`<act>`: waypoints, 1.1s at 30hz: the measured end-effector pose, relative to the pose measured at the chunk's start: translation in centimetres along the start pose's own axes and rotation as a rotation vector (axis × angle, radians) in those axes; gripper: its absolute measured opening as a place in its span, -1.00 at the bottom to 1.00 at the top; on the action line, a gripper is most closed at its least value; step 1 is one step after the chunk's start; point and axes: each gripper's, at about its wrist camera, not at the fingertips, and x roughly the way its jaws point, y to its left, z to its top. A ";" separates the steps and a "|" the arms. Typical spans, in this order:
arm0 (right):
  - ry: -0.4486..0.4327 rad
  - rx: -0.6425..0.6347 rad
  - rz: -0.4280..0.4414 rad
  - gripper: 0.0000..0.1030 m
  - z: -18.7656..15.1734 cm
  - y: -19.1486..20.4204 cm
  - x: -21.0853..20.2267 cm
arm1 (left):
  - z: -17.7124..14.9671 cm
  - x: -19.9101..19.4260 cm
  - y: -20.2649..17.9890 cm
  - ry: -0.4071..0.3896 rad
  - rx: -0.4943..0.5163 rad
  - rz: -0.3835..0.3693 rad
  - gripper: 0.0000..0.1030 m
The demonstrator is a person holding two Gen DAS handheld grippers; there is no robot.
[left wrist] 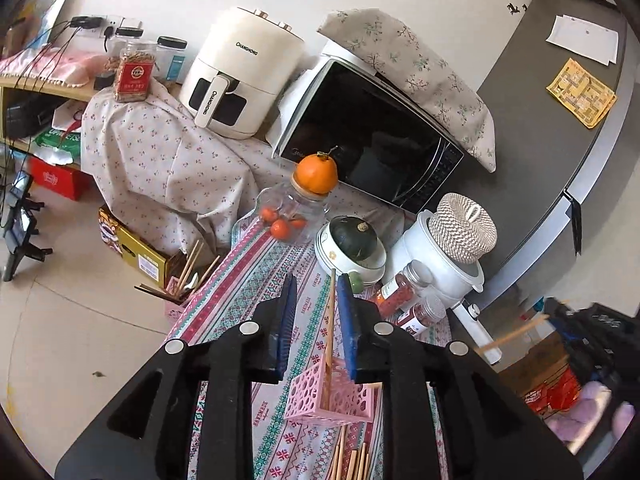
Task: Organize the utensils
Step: 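Open the left gripper over the pink holder while the right gripper opens too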
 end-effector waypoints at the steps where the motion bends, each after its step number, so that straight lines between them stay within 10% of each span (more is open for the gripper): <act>1: 0.012 0.015 0.000 -0.88 -0.4 -0.1 0.9 | 0.0 0.1 0.1 0.004 -0.001 -0.003 -0.61; 12: 0.106 -0.065 -0.116 -0.55 -6.0 -1.3 4.6 | -2.2 1.1 -2.0 0.058 0.099 -0.030 -0.43; 16: 0.087 -0.135 -0.151 -0.15 -7.5 -1.6 3.6 | -3.8 0.9 -3.2 0.066 0.145 -0.009 -0.08; 33: 0.097 -0.231 -0.282 0.39 -12.6 -5.6 1.5 | -10.6 1.4 -4.7 0.135 0.285 0.104 0.59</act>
